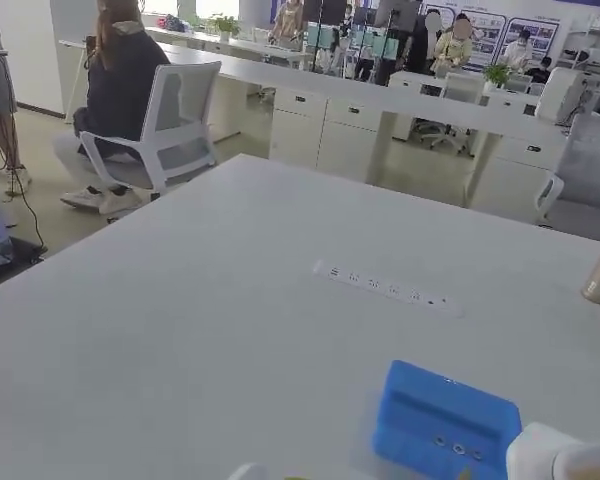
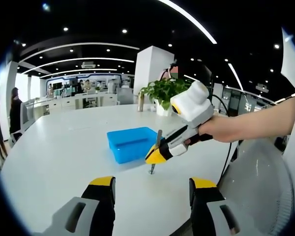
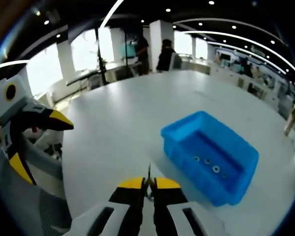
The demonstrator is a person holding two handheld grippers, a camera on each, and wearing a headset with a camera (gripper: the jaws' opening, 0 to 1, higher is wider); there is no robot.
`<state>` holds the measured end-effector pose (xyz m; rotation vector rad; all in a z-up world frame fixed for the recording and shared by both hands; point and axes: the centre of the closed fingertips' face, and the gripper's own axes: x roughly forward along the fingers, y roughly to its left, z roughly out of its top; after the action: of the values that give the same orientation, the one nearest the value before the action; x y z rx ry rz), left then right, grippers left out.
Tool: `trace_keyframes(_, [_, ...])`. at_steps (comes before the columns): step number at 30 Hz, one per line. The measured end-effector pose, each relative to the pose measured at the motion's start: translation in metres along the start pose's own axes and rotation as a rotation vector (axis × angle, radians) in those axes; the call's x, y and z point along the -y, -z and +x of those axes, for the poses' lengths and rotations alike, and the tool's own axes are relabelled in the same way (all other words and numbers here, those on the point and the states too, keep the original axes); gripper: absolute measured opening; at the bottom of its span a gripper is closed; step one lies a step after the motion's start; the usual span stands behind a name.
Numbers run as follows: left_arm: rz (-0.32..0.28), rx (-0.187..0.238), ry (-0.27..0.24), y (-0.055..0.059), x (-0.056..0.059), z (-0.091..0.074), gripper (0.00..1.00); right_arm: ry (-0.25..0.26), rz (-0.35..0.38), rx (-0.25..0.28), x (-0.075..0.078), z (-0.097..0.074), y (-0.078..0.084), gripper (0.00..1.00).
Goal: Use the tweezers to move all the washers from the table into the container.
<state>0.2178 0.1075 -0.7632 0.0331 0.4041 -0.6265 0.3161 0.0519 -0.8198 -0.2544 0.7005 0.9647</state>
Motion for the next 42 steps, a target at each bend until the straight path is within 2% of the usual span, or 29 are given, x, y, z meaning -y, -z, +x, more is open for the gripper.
trace_keyframes(3, [0.003, 0.001, -0.002, 0.000, 0.000, 0.000, 0.60, -0.013, 0.083, 0.054, -0.002, -0.004, -0.006, 0.02])
trace_keyframes(5, [-0.001, 0.005, -0.003, 0.000, -0.001, -0.001, 0.60, -0.020, 0.102, 0.069, -0.002, -0.008, -0.010, 0.03])
trace_keyframes(8, [0.000, 0.008, 0.000, -0.001, 0.000, -0.001, 0.60, -0.009, 0.085, 0.062, 0.002, -0.013, -0.014, 0.03])
trace_keyframes(12, [0.000, 0.008, 0.002, -0.001, 0.000, -0.001, 0.60, -0.016, 0.084, 0.082, 0.007, -0.017, -0.025, 0.03])
trace_keyframes(16, [-0.006, 0.013, -0.002, -0.002, -0.001, -0.001, 0.60, -0.019, 0.063, 0.095, 0.009, -0.021, -0.040, 0.03])
trace_keyframes(24, [-0.004, 0.014, 0.001, -0.002, 0.000, -0.001, 0.59, -0.021, 0.025, 0.116, 0.021, -0.021, -0.069, 0.03])
trace_keyframes(30, [-0.014, 0.022, 0.000, -0.004, -0.001, -0.001, 0.60, -0.007, -0.007, 0.113, 0.036, -0.008, -0.081, 0.03])
trace_keyframes(35, [-0.008, 0.012, 0.001, -0.002, 0.000, -0.001, 0.59, 0.005, -0.006, 0.106, 0.050, 0.005, -0.085, 0.03])
trace_keyframes(39, [-0.014, 0.010, 0.004, -0.001, 0.000, 0.000, 0.59, 0.034, 0.024, 0.111, 0.063, 0.019, -0.083, 0.03])
trace_keyframes(42, [-0.007, 0.006, 0.010, -0.001, 0.001, 0.001, 0.59, 0.040, 0.033, 0.087, 0.068, 0.031, -0.078, 0.03])
